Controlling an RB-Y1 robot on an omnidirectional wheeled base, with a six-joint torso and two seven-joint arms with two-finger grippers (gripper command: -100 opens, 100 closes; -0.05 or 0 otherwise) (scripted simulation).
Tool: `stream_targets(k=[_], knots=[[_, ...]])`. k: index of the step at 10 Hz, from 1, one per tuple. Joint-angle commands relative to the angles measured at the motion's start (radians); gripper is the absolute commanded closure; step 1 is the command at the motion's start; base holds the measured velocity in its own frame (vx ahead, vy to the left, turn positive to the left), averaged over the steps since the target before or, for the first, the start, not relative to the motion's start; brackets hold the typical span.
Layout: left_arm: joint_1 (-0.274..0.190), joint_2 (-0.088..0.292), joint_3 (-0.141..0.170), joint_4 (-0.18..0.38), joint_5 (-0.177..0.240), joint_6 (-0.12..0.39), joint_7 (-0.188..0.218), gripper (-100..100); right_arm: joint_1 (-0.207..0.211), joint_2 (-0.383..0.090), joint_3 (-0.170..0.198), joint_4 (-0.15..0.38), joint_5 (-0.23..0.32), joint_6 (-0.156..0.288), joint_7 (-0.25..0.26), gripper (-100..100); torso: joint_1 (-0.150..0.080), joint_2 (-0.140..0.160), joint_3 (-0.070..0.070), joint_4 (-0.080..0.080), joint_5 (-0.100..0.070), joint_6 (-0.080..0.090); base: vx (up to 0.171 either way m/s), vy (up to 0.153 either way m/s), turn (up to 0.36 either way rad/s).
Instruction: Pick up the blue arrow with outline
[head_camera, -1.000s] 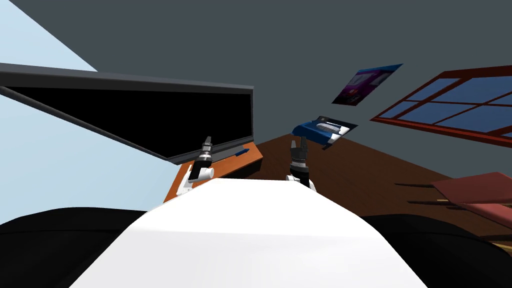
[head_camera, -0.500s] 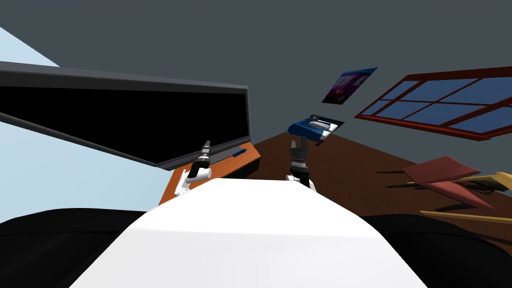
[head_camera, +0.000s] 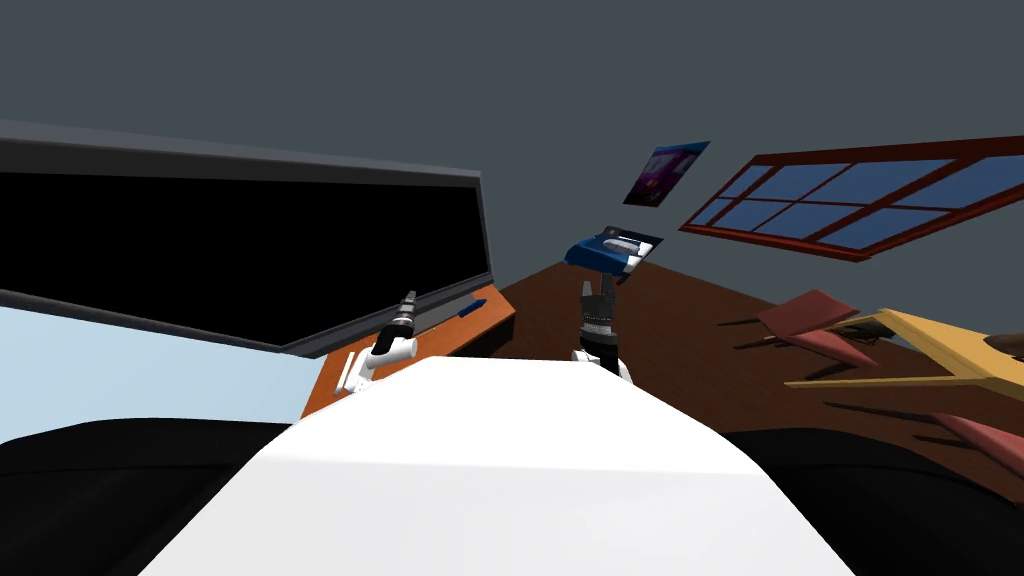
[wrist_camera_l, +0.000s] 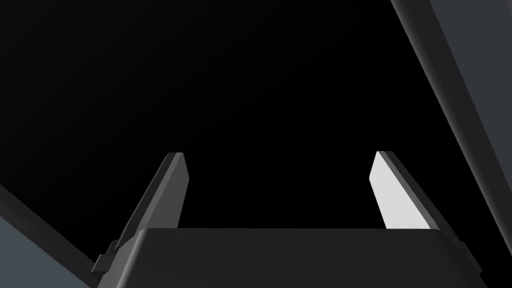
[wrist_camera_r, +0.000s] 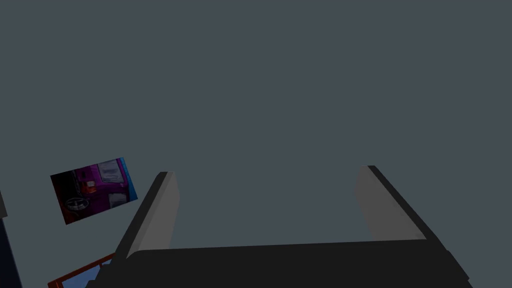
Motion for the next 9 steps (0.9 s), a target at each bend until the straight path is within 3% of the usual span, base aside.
stream_targets(k=[1,2,3,4,5,6,7,8,9], knots=[[-0.022,0.016,0.018,0.036,0.001,0.048,-0.004,-100,0.000,0.000,0.000,0.000,0.000,0.000,0.000,0,0.000,0.000,0.000,0.000,0.000,0.000,-0.001,-0.009,-0.113],[-0.037,0.027,0.048,0.065,-0.001,0.085,-0.013,-100,0.000,0.000,0.000,0.000,0.000,0.000,0.000,0,0.000,0.000,0.000,0.000,0.000,-0.001,0.004,-0.016,-0.195],[-0.037,0.027,0.048,0.083,-0.001,0.103,-0.013,-100,0.000,0.000,0.000,0.000,0.000,0.000,0.000,0,0.000,-0.001,0.000,0.000,0.000,0.000,0.007,-0.011,-0.126],[-0.053,0.038,0.079,0.119,-0.002,0.139,-0.023,-100,0.000,0.000,0.000,0.000,0.000,0.000,0.000,0,0.000,-0.001,0.000,0.000,0.000,-0.001,0.009,-0.019,-0.210],[-0.053,0.038,0.079,0.130,-0.002,0.158,-0.023,-100,0.000,0.000,0.000,0.000,0.000,0.000,0.000,0,0.000,-0.001,0.000,0.000,0.000,0.000,0.007,-0.014,-0.129],[-0.069,0.048,0.111,0.177,-0.004,0.190,-0.032,-100,0.000,0.000,0.000,0.000,0.000,0.000,0.000,0,0.000,-0.001,0.000,0.000,0.000,-0.001,0.014,-0.023,-0.275],[-0.069,0.048,0.111,0.177,-0.004,0.214,-0.032,-100,0.000,0.000,0.000,0.000,0.000,0.000,0.000,0,0.000,-0.001,-0.001,0.000,0.000,0.000,0.017,-0.014,-0.097],[-0.086,0.057,0.143,0.213,-0.005,0.254,-0.040,-100,0.000,0.000,0.000,0.000,0.000,0.000,0.000,0,0.000,-0.001,-0.001,0.000,0.000,-0.001,0.023,-0.030,-0.228],[-0.086,0.057,0.143,0.224,-0.005,0.271,-0.040,-100,0.000,0.000,0.000,0.000,0.000,0.000,0.000,0,-0.001,-0.002,-0.001,0.000,0.000,0.000,0.022,-0.014,-0.094]])
